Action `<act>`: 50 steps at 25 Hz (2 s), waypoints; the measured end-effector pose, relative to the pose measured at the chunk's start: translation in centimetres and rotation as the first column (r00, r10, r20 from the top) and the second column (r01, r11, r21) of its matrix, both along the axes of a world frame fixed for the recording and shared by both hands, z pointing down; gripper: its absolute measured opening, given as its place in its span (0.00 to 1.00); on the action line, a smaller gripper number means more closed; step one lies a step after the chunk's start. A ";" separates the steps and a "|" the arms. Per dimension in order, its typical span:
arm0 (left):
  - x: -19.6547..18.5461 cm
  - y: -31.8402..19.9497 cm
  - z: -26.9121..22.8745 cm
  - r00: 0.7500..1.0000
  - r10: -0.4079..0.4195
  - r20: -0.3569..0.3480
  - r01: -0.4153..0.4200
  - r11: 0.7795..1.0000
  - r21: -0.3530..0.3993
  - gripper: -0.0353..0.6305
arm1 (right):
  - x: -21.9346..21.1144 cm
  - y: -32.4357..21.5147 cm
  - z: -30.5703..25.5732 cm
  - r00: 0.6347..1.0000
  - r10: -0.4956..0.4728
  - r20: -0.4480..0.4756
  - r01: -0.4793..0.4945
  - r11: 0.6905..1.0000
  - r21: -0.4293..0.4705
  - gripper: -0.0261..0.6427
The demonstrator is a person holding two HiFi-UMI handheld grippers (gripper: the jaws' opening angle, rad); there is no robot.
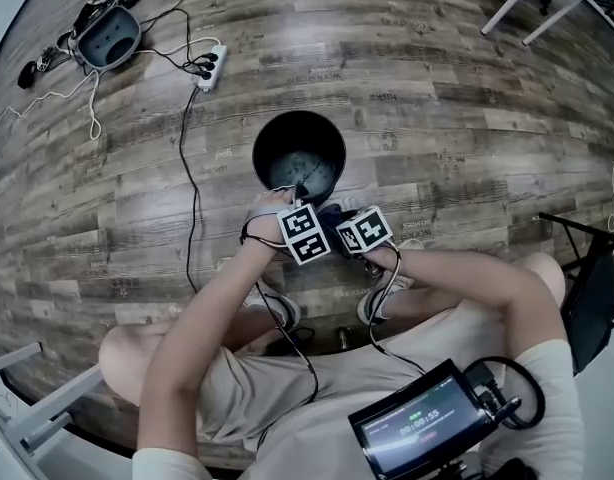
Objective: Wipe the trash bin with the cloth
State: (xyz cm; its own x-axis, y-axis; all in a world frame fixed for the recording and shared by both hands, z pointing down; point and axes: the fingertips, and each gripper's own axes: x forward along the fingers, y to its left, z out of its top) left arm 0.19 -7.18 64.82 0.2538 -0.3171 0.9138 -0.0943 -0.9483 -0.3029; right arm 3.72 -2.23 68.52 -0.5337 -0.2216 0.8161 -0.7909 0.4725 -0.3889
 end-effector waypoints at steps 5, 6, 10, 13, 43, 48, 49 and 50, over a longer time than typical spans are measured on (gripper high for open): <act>-1.0 0.4 -0.4 0.991 0.110 0.072 -0.111 0.994 0.010 0.20 | 0.1 -1.1 -2.5 0.998 0.008 0.060 -0.010 0.999 0.031 0.16; -1.1 0.5 -0.5 0.990 0.119 0.074 -0.120 0.993 0.010 0.21 | 0.1 -1.4 -3.1 0.997 0.024 0.077 -0.026 0.999 0.028 0.16; -1.4 0.5 -0.9 0.989 0.140 0.043 -0.139 0.990 -0.011 0.22 | 0.1 -2.6 -5.3 0.985 0.100 0.139 -0.102 0.995 0.010 0.16; -2.0 0.0 -1.5 0.986 0.164 0.041 -0.165 0.986 0.006 0.22 | -0.3 -3.1 -6.0 0.984 0.102 0.146 -0.104 0.994 0.009 0.16; -3.9 -0.6 0.3 0.940 0.290 0.181 -0.308 0.948 0.077 0.20 | -2.2 -5.0 2.0 0.999 0.033 0.036 -0.034 0.999 0.016 0.16; -3.9 -0.4 0.3 0.940 0.293 0.173 -0.309 0.948 0.071 0.20 | -1.8 -5.0 5.2 1.000 0.008 -0.009 -0.008 0.999 0.032 0.16; -3.9 -0.5 0.3 0.940 0.294 0.173 -0.310 0.948 0.073 0.20 | -1.9 -5.0 6.0 1.000 0.009 -0.017 -0.008 0.999 0.032 0.16; -4.0 -0.5 0.4 0.940 0.295 0.173 -0.312 0.947 0.075 0.20 | -1.9 -5.0 6.8 1.000 0.010 -0.023 -0.009 0.999 0.031 0.16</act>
State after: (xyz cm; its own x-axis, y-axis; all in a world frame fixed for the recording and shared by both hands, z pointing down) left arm -3.77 -7.66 65.17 0.2076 -0.3396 0.9174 0.2499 -0.8883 -0.3854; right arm 1.79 -7.26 75.31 -0.5122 -0.2524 0.8210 -0.8043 0.4763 -0.3554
